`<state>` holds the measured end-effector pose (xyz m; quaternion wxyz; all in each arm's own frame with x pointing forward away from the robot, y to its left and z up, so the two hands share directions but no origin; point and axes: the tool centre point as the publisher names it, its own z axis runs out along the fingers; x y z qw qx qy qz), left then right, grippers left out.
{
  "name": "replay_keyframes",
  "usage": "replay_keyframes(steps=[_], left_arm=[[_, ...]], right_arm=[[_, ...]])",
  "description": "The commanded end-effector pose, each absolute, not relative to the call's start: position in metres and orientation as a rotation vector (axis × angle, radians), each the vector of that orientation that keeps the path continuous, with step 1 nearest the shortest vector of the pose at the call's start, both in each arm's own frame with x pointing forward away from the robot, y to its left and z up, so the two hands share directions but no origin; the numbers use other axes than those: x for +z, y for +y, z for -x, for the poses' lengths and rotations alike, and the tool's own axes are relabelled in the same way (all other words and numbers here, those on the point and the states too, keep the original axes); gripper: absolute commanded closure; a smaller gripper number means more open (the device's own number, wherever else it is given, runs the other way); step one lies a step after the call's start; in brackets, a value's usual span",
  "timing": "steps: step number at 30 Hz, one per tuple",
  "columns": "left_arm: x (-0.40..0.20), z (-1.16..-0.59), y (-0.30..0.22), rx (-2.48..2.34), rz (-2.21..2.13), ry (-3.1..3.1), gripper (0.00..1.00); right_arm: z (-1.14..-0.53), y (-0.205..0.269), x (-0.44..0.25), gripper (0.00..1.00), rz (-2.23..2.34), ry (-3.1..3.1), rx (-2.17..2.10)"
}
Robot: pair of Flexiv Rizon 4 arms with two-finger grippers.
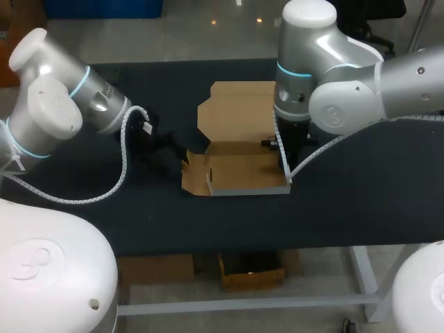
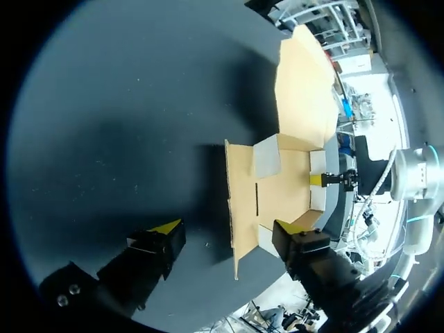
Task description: Assemble the packaging by folding the flat box into shape, placing the metal phone stand inside, and closing the box properly
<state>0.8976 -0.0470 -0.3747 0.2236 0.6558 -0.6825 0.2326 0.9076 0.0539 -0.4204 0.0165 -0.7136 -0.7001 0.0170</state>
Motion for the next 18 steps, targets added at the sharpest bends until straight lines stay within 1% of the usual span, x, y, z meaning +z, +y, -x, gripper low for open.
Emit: replay_keyframes(steps=[1,6,9,11,12,13,15,18], left_arm=[[-0.387,-0.906,-0.054,0.633,-1.79,-1.874,0.55],[-0.393,-0.908,-0.06,0.628,-1.774,-1.849,0.61],[-0.392,-0.906,-0.065,0.64,-1.778,-1.846,0.68],[-0.391,-0.905,-0.068,0.653,-1.788,-1.849,0.76],[-0.39,-0.903,-0.069,0.666,-1.802,-1.852,0.78],[-0.389,-0.902,-0.07,0.669,-1.813,-1.856,0.83],[-0.388,-0.901,-0.072,0.669,-1.841,-1.863,1.0],[-0.387,-0.9,-0.075,0.651,-1.876,-1.878,1.0]], right_arm=[[-0.908,0.054,-0.42,1.0,2.216,-2.176,0.053],[-0.908,0.054,-0.42,1.0,2.216,-2.176,0.053],[-0.908,0.054,-0.42,1.0,2.216,-2.176,0.053],[-0.908,0.054,-0.42,1.0,2.216,-2.176,0.053],[-0.908,0.054,-0.42,1.0,2.216,-2.176,0.053],[-0.908,0.054,-0.42,1.0,2.216,-2.176,0.053],[-0.908,0.054,-0.42,1.0,2.216,-2.176,0.053],[-0.908,0.054,-0.42,1.0,2.216,-2.176,0.053]])
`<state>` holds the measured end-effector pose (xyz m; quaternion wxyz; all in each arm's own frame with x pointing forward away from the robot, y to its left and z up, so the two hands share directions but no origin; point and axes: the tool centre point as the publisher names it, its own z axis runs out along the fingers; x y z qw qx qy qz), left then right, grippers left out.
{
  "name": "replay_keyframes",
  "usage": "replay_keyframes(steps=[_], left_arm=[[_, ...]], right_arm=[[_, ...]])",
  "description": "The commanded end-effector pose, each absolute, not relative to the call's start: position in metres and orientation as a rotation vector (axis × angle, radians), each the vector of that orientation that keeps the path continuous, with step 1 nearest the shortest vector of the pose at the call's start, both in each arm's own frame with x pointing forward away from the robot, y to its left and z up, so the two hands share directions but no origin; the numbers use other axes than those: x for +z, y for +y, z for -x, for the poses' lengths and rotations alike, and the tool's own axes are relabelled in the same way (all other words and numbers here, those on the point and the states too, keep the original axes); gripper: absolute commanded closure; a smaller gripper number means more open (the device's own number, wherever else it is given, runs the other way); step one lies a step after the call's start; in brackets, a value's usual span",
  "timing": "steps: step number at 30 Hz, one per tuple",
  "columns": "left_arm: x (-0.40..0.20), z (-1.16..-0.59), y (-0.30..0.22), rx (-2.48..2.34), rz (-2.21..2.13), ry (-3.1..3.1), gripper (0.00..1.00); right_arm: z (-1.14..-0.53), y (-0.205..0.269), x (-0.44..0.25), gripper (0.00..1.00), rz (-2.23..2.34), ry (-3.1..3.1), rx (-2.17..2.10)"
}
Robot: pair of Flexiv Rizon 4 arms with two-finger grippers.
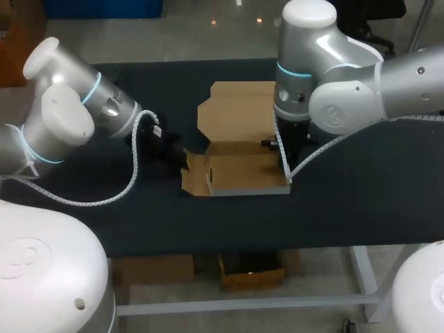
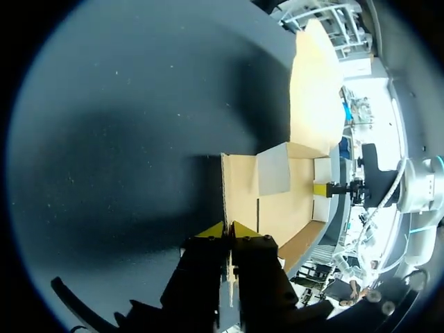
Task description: Assemble the packaging by folding the flat box into shape, placing the metal phone stand inside, and closing the box properly
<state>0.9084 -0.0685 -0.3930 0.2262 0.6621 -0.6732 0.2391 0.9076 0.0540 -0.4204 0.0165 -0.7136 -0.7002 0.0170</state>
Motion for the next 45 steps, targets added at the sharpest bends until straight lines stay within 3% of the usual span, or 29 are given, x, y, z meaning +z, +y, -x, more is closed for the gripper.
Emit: replay_keyframes(steps=[1,24,25,27,30,32,45], left_arm=[[-0.384,-0.899,-0.078,0.646,-1.889,-1.896,1.0],[-0.356,-0.902,-0.121,0.471,-2.227,-2.194,0.99],[-0.355,-0.902,-0.121,0.471,-2.232,-2.198,0.93],[-0.35,-0.9,-0.12,0.475,-2.237,-2.2,0.62],[-0.345,-0.898,-0.111,0.504,-2.246,-2.178,0.51],[-0.342,-0.896,-0.102,0.526,-2.238,-2.144,0.36],[-0.345,-0.894,-0.041,0.628,-2.035,-1.941,0.47]], right_arm=[[-0.908,0.054,-0.42,1.0,2.216,-2.176,0.053],[-0.908,0.054,-0.42,1.0,2.216,-2.176,0.053],[-0.908,0.054,-0.42,1.0,2.216,-2.176,0.053],[-0.908,0.054,-0.42,1.0,2.216,-2.176,0.053],[-0.908,0.054,-0.42,1.0,2.216,-2.176,0.053],[-0.908,0.054,-0.42,1.0,2.216,-2.176,0.053],[-0.908,0.054,-0.42,1.0,2.216,-2.176,0.053]])
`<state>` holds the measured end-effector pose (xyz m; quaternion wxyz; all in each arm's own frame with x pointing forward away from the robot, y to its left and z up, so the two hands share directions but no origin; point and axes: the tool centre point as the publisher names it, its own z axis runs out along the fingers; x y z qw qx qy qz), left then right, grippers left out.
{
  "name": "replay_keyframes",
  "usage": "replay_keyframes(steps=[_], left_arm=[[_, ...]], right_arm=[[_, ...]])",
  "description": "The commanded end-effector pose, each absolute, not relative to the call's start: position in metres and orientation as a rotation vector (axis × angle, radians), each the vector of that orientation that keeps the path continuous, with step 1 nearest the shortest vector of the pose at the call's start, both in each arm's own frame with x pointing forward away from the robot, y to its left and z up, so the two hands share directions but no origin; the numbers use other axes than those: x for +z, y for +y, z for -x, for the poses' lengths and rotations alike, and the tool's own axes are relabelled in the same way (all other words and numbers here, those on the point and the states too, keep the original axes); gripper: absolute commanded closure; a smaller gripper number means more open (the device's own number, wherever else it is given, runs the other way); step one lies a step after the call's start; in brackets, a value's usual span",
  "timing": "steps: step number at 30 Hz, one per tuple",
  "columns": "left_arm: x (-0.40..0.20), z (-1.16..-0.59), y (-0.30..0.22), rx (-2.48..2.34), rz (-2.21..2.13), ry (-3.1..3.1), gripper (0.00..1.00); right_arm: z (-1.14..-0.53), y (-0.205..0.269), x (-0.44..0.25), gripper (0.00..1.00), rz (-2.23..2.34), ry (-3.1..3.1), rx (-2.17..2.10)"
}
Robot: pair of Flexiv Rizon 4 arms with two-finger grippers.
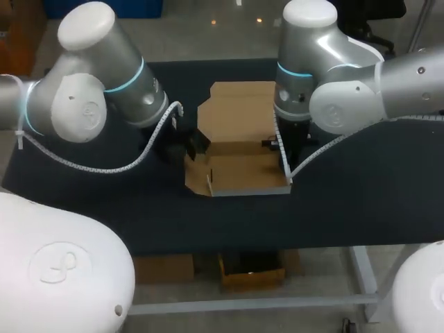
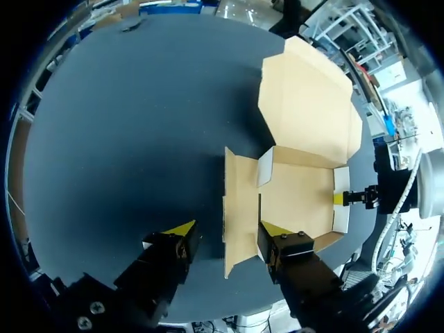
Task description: Assemble the packaging by folding the flat box into shape, placing the metal phone stand inside, and closing the box properly
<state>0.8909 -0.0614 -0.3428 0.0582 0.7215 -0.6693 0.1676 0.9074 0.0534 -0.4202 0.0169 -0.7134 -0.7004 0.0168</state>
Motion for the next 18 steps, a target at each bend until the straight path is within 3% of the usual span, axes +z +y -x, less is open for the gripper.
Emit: replay_keyframes(steps=[1,6,18], left_arm=[[-0.346,-0.895,-0.039,0.628,-2.014,-1.937,0.49],[-0.352,-0.895,-0.033,0.644,-1.966,-1.92,0.56],[-0.378,-0.898,-0.033,0.661,-1.898,-1.869,0.56]], right_arm=[[-0.908,0.054,-0.42,1.0,2.216,-2.176,0.053],[-0.908,0.054,-0.42,1.0,2.216,-2.176,0.053],[-0.908,0.054,-0.42,1.0,2.216,-2.176,0.053]])
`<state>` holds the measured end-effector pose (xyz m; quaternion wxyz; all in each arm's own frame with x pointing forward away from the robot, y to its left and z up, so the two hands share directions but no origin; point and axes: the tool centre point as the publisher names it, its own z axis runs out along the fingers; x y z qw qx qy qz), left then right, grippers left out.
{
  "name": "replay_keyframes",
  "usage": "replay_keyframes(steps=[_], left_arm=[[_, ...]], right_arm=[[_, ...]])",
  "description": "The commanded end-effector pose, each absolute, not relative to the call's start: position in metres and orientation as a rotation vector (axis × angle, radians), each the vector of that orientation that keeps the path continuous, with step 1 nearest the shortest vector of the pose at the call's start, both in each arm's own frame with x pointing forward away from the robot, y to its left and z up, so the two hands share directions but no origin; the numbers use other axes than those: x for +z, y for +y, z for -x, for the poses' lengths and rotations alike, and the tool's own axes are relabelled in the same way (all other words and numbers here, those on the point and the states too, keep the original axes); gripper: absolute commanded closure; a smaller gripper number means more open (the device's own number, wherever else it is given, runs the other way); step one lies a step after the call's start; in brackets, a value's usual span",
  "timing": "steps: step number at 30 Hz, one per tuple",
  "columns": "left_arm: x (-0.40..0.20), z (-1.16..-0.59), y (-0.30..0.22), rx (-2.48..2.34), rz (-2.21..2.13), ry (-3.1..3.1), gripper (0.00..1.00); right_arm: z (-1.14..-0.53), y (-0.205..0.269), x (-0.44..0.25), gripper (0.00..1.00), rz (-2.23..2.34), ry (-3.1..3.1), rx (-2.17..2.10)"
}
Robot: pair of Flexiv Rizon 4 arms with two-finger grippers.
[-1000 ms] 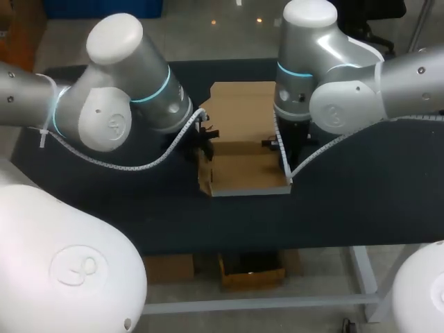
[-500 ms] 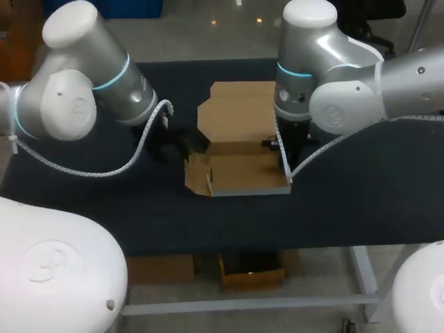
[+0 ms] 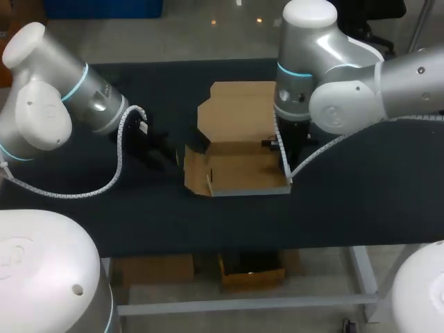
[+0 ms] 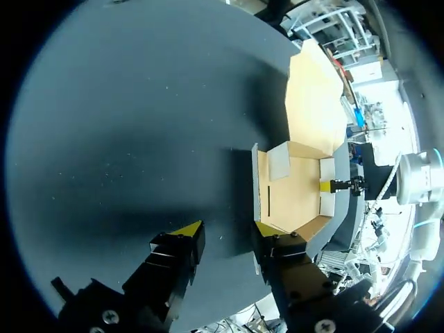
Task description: Assemble the packaging by folding the flat box into shape, placing the metal phone stand inside, and closing the box properly
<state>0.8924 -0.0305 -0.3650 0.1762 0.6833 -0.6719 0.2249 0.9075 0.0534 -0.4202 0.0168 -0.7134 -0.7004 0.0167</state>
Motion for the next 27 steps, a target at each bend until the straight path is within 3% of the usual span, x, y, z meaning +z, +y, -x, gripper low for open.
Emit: replay_keyframes(steps=[1,17,27], left_arm=[[-0.381,-0.898,-0.034,0.661,-1.893,-1.865,0.57],[-0.388,-0.897,-0.06,0.752,-1.776,-1.811,0.6],[-0.374,-0.894,-0.08,0.783,-1.718,-1.824,0.56]], right_arm=[[-0.908,0.054,-0.42,1.0,2.216,-2.176,0.053],[-0.908,0.054,-0.42,1.0,2.216,-2.176,0.053],[-0.908,0.054,-0.42,1.0,2.216,-2.176,0.053]])
